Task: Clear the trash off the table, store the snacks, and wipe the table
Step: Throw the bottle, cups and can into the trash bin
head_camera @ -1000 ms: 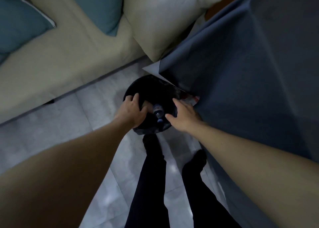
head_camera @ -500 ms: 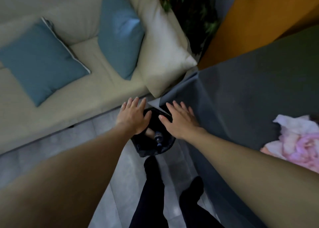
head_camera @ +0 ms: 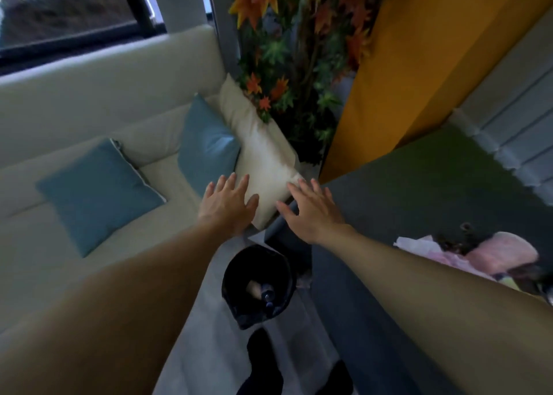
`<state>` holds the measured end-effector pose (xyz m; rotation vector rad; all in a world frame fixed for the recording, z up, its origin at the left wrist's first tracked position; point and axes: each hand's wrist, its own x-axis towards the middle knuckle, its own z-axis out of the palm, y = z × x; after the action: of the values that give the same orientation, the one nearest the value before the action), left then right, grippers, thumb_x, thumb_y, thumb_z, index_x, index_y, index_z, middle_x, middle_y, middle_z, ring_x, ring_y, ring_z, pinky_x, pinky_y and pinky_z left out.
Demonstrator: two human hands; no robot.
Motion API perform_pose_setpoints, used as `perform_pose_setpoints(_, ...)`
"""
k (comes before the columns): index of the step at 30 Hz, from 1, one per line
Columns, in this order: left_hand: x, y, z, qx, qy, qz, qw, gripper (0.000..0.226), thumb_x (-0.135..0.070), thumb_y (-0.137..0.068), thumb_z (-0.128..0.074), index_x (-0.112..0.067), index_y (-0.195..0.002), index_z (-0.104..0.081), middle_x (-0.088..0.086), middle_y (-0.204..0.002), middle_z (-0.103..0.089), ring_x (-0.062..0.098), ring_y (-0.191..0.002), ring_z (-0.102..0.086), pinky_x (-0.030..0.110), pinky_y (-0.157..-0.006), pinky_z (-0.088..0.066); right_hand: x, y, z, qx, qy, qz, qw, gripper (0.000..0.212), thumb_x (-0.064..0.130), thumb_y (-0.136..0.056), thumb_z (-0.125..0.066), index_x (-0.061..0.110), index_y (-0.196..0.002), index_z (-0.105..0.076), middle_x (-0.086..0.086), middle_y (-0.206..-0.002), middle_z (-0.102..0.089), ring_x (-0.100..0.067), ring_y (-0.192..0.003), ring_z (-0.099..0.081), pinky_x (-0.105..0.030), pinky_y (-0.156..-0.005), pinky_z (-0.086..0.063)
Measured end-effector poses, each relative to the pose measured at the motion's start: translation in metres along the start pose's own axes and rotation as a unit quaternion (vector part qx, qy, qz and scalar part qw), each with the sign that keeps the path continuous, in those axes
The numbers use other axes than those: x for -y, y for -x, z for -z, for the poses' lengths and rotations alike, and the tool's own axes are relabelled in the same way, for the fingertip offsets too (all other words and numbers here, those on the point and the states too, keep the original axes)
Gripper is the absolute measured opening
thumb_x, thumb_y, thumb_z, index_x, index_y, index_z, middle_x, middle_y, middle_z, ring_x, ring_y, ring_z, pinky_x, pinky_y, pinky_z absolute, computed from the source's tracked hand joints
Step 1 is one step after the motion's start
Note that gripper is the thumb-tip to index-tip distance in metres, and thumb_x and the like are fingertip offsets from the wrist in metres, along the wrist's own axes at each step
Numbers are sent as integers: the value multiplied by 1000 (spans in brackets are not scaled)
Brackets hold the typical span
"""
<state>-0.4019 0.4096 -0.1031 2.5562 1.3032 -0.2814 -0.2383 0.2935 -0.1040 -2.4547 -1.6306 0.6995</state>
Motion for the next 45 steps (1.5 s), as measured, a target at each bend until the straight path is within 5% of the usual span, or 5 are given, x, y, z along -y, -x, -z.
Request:
perform_pose_setpoints(19,-208,-2,72,0,-47,-205,978,69,-61,-99,-18,-28,-158,-6,4,-166,-7,27,-152,-8,45,-123,-9,-143,141,99,-138,-37,-191,971,73,69,-96,-20,30,-157,-15,1,-166,-8,-28,-152,-3,-57,-120,-8)
perform_pose_setpoints(32,-370,39,36,18,-73,-325,943,69,-60,-99,-19,-27,-158,-6,6,-164,-17,29,-149,-22,46,-121,-18,-262,262,96,-184,-55,-314,930,70,66,-97,-27,30,-157,-16,-4,-165,-12,-29,-151,-9,-54,-120,-14)
perform_pose_setpoints(45,-465,45,-38,100,-70,-322,939,71,-55,-98,-35,-24,-157,-10,6,-161,-24,31,-143,-33,48,-114,-30,-359,309,61,-157,-92,-350,919,72,50,-97,-49,26,-157,-16,-5,-165,-13,-32,-151,-6,-54,-116,-23)
